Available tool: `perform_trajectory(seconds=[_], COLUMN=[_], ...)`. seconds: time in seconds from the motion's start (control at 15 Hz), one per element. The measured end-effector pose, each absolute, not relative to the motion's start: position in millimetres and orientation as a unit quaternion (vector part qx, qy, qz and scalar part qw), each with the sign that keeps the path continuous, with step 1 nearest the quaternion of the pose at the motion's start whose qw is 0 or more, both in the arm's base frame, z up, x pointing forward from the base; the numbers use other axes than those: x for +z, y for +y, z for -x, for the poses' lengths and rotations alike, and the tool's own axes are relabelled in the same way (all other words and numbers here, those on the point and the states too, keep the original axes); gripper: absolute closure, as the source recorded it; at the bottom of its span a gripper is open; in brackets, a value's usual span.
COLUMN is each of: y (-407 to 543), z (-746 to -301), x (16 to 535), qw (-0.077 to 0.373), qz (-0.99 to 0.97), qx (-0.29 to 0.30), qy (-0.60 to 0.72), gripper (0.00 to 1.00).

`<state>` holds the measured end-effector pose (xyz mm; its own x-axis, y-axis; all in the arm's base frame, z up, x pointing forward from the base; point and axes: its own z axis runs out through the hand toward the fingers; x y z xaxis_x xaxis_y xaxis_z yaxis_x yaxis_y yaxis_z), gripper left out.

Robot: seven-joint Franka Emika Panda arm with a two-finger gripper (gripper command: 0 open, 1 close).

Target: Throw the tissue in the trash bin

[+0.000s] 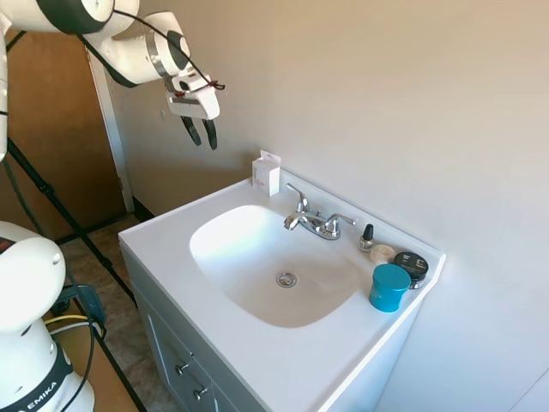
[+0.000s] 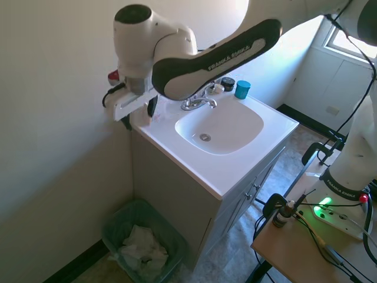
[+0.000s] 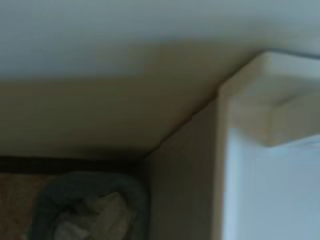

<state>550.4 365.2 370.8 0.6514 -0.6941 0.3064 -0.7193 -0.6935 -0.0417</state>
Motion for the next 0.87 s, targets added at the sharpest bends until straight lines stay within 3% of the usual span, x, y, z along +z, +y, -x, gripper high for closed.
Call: perform_trajectory(seconds=[0.47,0.87], y=[225.2,120.4], z=[-549.2,-510.4], x=[428.9,457.3], qw=[0.063,0.064], qz=[-0.869,-0.896], qx=[0.162,0.098], qy=[-0.463,-0.428], gripper=[0.00,0.00])
